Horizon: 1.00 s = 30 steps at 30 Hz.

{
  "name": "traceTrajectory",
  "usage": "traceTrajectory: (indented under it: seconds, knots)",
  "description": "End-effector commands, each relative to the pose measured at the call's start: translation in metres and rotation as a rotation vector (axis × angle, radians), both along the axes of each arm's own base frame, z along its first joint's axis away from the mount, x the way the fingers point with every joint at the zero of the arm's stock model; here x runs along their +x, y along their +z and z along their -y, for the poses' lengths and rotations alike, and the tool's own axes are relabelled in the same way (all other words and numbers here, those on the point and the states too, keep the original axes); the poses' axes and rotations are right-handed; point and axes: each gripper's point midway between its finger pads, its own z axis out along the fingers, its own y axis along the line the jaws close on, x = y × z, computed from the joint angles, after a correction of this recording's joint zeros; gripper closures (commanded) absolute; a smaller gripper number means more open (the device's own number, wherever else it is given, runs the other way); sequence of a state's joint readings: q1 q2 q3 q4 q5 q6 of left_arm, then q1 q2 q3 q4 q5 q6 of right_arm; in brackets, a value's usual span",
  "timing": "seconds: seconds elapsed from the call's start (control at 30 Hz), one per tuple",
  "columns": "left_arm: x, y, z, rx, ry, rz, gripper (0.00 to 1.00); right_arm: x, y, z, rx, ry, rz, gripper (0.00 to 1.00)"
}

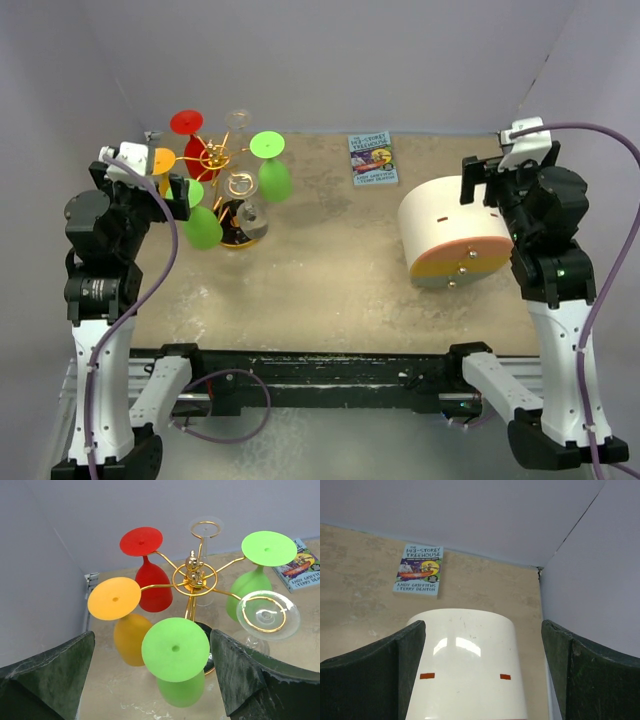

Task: Place the wine glass upside down on the wine glass rack

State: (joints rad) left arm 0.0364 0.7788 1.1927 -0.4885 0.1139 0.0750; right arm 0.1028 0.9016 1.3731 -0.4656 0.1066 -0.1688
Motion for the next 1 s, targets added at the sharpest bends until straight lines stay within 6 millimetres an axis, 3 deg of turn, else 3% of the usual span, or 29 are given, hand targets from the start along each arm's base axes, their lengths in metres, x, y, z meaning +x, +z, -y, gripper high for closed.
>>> traceTrajectory:
  seconds: [0.0, 0.63, 0.97]
  knots:
    - [-0.01, 0.033, -0.005, 0.021, 0.01, 0.102, 0.01, -0.008, 0.019, 0.001, -0.007, 0.017, 0.081, 0.0]
    - [-0.021, 0.026, -0.015, 0.039, 0.051, 0.056, 0.01, -0.046, 0.029, 0.015, -0.013, -0.027, 0.103, 0.0]
    - [-0.022, 0.023, -0.013, 0.036, 0.04, 0.034, 0.01, -0.051, 0.03, 0.014, -0.024, -0.015, 0.093, 0.0]
